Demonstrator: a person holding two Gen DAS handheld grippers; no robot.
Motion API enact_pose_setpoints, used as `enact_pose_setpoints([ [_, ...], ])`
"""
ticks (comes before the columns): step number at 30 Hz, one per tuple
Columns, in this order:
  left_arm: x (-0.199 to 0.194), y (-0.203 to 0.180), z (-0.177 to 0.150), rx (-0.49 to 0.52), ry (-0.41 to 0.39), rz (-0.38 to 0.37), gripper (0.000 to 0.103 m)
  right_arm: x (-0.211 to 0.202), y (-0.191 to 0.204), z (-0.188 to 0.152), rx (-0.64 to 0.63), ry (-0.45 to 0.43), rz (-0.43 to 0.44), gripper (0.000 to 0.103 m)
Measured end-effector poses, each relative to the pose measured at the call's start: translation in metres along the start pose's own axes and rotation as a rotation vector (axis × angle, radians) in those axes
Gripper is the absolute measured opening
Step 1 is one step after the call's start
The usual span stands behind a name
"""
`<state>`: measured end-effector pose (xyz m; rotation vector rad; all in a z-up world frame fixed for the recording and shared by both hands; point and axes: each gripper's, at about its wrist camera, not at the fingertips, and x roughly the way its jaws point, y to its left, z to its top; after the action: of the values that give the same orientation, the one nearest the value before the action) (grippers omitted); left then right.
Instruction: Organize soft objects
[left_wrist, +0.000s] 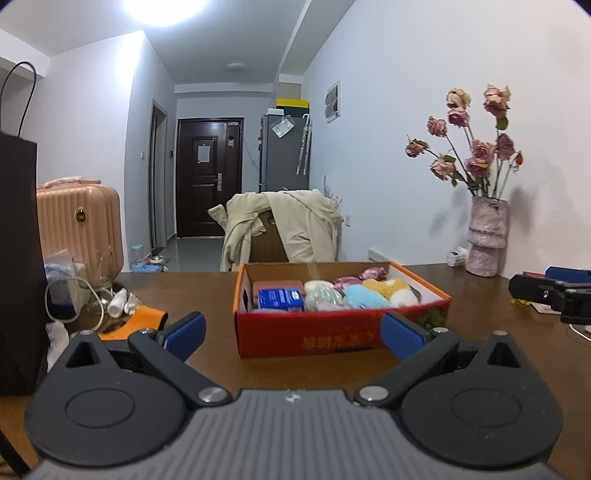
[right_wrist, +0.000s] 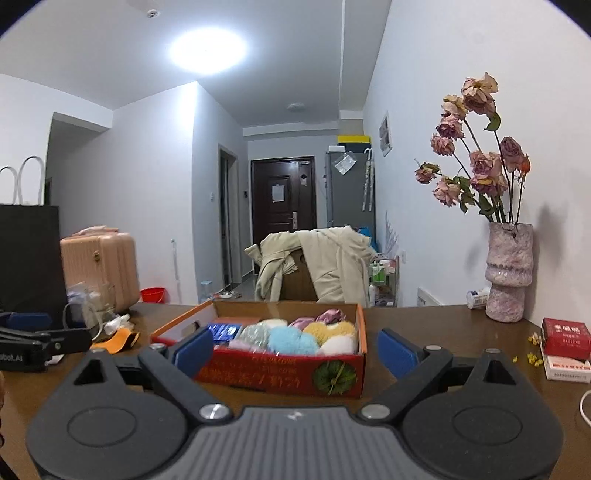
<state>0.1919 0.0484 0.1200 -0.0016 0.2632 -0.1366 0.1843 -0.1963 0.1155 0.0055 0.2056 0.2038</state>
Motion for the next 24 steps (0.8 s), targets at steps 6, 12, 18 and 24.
enact_pose_setpoints([
  [6, -0.026, 0.0, -0.032, -0.053, 0.041, -0.018, 0.103, -0.029, 0.008, -0.027, 0.029, 0.012, 0.013, 0.095],
  [12, -0.076, 0.004, -0.066, -0.053, -0.023, 0.036, 0.103, -0.062, 0.017, -0.063, 0.004, 0.039, 0.001, 0.096],
  [18, -0.108, 0.008, -0.088, 0.032, -0.055, 0.036, 0.103, -0.089, 0.012, -0.097, 0.062, 0.041, -0.004, 0.096],
  [24, -0.108, 0.009, -0.092, 0.018, -0.038, 0.031, 0.103, -0.093, 0.008, -0.108, 0.09, 0.04, -0.024, 0.096],
])
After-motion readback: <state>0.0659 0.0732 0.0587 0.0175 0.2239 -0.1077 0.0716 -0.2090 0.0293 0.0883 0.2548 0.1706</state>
